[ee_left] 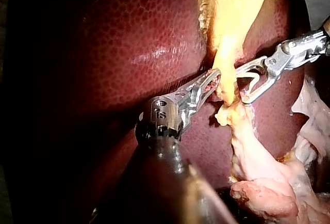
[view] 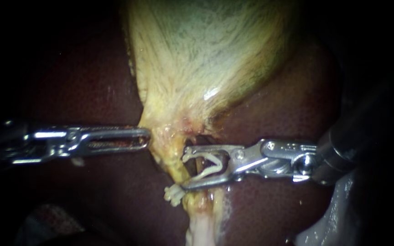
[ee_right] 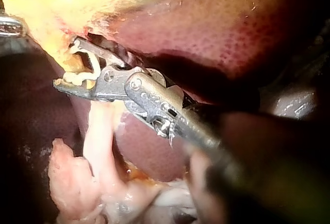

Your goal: Clipping third clip left tube

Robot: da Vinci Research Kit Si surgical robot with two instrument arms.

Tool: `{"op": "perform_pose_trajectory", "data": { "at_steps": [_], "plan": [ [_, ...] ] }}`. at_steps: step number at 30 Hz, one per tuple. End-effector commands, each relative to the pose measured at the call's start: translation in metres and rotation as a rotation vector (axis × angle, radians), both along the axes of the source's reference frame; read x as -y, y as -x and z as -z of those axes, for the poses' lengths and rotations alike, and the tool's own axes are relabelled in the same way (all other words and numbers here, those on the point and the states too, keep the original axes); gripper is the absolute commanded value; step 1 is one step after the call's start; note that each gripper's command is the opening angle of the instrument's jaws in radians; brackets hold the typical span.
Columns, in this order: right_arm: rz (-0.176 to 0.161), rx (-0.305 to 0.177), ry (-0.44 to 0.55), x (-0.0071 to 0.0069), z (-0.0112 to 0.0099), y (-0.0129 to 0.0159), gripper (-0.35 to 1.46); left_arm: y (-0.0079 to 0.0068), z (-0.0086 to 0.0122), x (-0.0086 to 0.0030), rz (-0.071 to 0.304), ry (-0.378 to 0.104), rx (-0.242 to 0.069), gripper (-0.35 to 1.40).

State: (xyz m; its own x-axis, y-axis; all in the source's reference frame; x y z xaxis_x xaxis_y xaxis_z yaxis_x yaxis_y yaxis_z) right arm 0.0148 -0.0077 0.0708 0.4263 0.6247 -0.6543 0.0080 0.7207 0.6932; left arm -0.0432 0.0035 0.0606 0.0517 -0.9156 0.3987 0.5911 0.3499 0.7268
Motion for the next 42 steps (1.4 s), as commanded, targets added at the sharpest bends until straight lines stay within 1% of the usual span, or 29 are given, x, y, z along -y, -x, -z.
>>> {"op": "perform_pose_trajectory", "data": {
  "at_steps": [1, 9, 13, 16, 19, 25, 28, 32, 34, 40, 42],
  "plan": [
    [-0.004, 0.002, 0.001, 0.0002, -0.0001, -0.0002, 0.54, 0.0001, 0.0000, 0.0000, -0.001, 0.000, 0.002, -0.35],
    [-0.011, 0.012, -0.022, 0.0017, -0.0005, -0.0019, 0.54, 0.0009, 0.0001, -0.0002, -0.002, 0.003, 0.001, -0.35],
    [0.007, 0.007, -0.057, 0.0026, -0.0004, -0.0025, 0.53, 0.0012, 0.0001, -0.0003, -0.006, 0.007, 0.001, -0.35],
    [0.041, -0.007, -0.081, 0.0031, -0.0005, -0.0029, 0.53, 0.0013, 0.0001, -0.0003, -0.006, 0.007, 0.001, -0.35],
    [0.059, -0.011, -0.100, 0.0036, -0.0008, -0.0032, 0.53, 0.0014, 0.0001, -0.0003, -0.006, 0.007, 0.001, -0.35],
    [0.071, -0.012, -0.113, 0.0040, -0.0011, -0.0036, 0.53, 0.0014, 0.0001, -0.0003, -0.007, 0.006, 0.003, -0.35],
    [0.072, -0.013, -0.114, 0.0040, -0.0011, -0.0036, 0.53, 0.0015, 0.0001, -0.0003, -0.007, 0.006, 0.002, -0.35],
    [0.063, -0.010, -0.113, 0.0036, -0.0008, -0.0036, 0.53, 0.0015, 0.0002, -0.0003, -0.007, 0.006, 0.002, -0.35],
    [0.054, -0.007, -0.113, 0.0031, -0.0004, -0.0036, 0.52, 0.0015, 0.0002, -0.0003, -0.007, 0.006, 0.002, -0.35],
    [0.010, -0.009, -0.118, 0.0012, 0.0009, -0.0036, 0.49, 0.0016, 0.0002, -0.0003, -0.009, 0.005, 0.004, -0.35],
    [0.005, -0.008, -0.113, 0.0008, 0.0012, -0.0036, 0.49, 0.0016, 0.0002, -0.0002, -0.009, 0.005, 0.004, -0.35]
  ]
}}
